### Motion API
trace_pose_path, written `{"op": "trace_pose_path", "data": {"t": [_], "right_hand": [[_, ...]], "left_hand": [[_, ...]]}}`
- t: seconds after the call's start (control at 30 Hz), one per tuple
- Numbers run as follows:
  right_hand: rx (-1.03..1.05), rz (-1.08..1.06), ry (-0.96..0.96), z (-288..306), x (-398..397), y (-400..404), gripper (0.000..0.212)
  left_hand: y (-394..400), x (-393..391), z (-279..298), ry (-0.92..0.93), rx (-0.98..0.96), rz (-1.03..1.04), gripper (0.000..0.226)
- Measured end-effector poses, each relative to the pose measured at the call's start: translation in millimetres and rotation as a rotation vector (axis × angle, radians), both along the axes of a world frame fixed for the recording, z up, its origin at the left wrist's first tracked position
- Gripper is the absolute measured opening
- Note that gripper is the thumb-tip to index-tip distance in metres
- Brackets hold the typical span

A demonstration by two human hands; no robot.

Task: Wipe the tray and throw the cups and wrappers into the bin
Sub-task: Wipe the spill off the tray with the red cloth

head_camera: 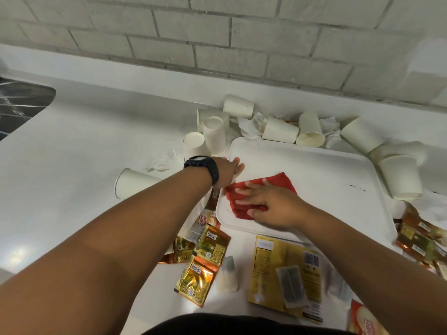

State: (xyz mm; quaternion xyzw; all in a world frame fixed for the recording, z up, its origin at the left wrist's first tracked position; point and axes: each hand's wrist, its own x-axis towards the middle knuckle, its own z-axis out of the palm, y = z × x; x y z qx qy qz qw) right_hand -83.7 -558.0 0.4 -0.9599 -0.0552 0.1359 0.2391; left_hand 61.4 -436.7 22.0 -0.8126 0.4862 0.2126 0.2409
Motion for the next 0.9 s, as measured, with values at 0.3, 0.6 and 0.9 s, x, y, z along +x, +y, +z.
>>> {"op": "trace_pose_path", "data": {"t": [0.3,0.6,0.9], "right_hand": [[0.155,0.036,0.097,3.7,12.1,24.6,0.027],[0.211,0.02,0.187,3.9,-23.0,-20.1,0.036],[0.147,-0.538,-0.075,-3.2,-43.6,-107.3,0.03]], "left_hand": [[0.9,7.3,-3.4,0.06,-0.007,0.009,0.071],[3.0,6.5,-13.2,0.021,-0.017,0.005,0.065],[1.0,7.8,-16.9,-0.004,0.011,-0.019,0.067]]}}
